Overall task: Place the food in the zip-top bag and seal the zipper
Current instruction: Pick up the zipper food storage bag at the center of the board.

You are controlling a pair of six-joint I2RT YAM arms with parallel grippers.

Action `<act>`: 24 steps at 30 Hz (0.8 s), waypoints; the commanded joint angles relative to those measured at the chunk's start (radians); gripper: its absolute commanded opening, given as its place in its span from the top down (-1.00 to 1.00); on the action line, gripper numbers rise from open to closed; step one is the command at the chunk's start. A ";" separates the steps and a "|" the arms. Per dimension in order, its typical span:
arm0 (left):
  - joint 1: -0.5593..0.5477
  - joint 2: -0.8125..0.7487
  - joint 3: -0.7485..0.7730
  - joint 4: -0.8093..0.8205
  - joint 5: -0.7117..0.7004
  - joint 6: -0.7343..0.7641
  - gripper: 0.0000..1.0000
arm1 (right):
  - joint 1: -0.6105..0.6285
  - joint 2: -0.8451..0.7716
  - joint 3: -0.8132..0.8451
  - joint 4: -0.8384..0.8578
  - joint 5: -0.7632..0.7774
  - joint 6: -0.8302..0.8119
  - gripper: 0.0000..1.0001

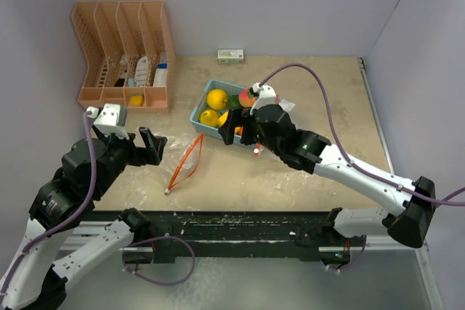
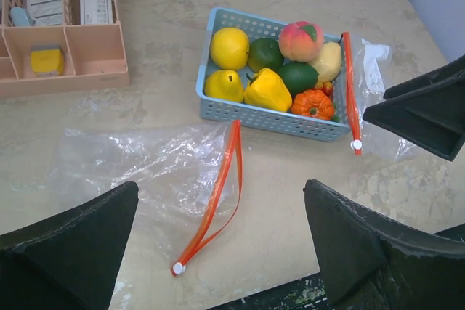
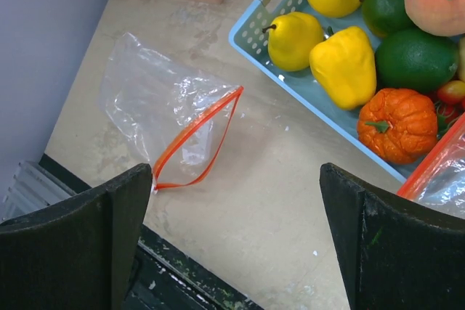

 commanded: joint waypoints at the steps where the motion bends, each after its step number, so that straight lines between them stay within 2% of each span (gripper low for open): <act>1: -0.003 0.009 0.038 0.000 -0.011 -0.017 -0.99 | 0.005 -0.021 -0.020 0.072 -0.016 -0.008 -0.99; 13: -0.004 0.012 0.037 0.001 -0.010 -0.017 -0.99 | 0.004 0.048 -0.128 0.247 -0.101 -0.010 -0.99; 19: -0.003 0.022 0.033 0.001 -0.001 -0.021 -0.99 | 0.004 0.208 -0.129 0.348 -0.139 -0.001 -1.00; 24: -0.004 0.032 0.019 0.008 0.011 -0.024 -0.99 | 0.004 0.325 -0.130 0.499 -0.210 -0.018 -0.87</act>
